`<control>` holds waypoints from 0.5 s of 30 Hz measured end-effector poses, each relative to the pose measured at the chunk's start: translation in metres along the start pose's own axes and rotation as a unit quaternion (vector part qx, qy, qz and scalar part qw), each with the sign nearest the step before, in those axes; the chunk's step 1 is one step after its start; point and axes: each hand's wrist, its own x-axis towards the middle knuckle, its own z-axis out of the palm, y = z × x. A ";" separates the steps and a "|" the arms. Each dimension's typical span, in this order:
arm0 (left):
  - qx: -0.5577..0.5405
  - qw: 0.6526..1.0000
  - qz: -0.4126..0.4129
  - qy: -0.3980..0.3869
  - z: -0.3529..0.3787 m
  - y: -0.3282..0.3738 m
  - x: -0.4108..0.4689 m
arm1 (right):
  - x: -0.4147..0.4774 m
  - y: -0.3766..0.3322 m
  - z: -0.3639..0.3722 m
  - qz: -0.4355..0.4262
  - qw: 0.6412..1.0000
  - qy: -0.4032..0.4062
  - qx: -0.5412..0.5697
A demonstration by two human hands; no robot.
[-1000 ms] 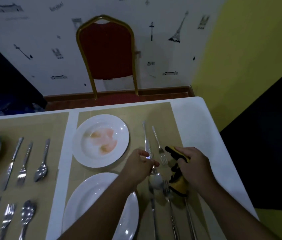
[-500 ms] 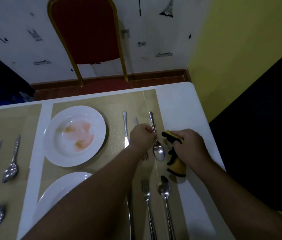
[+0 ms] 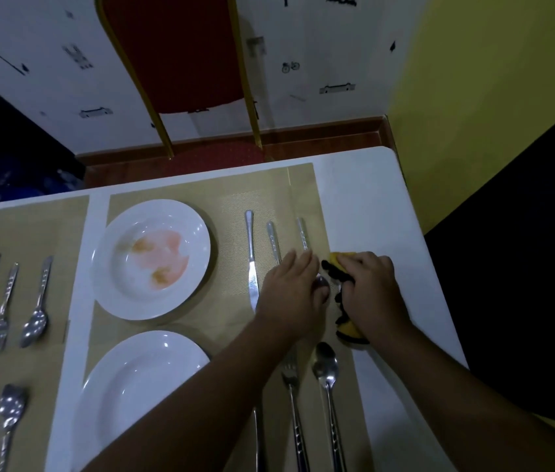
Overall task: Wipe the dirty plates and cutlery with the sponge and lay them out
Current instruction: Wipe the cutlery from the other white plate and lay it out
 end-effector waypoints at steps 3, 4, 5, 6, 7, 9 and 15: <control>0.014 1.000 -0.002 0.018 -0.005 -0.006 0.001 | 0.003 -0.002 -0.003 0.006 1.000 0.001 0.008; 0.035 0.999 -0.010 0.025 -0.007 -0.009 0.000 | 0.005 -0.003 -0.005 0.010 1.000 0.006 0.013; 0.055 0.998 -0.027 0.024 -0.009 -0.013 -0.003 | 0.005 -0.004 -0.007 0.013 1.000 0.010 0.017; 0.071 0.996 -0.044 0.016 -0.010 -0.018 -0.006 | 0.006 -0.005 -0.009 0.016 1.000 0.013 0.020; 0.089 0.995 -0.053 0.003 -0.010 -0.022 -0.009 | 0.006 -0.006 -0.010 0.017 1.000 0.014 0.020; 0.117 0.992 -0.046 -0.021 -0.009 -0.027 -0.014 | 0.005 -0.010 -0.014 0.015 1.000 0.012 0.018; 0.130 0.990 -0.024 -0.039 -0.013 -0.029 -0.016 | 0.000 -0.029 -0.021 0.017 1.000 -0.004 0.005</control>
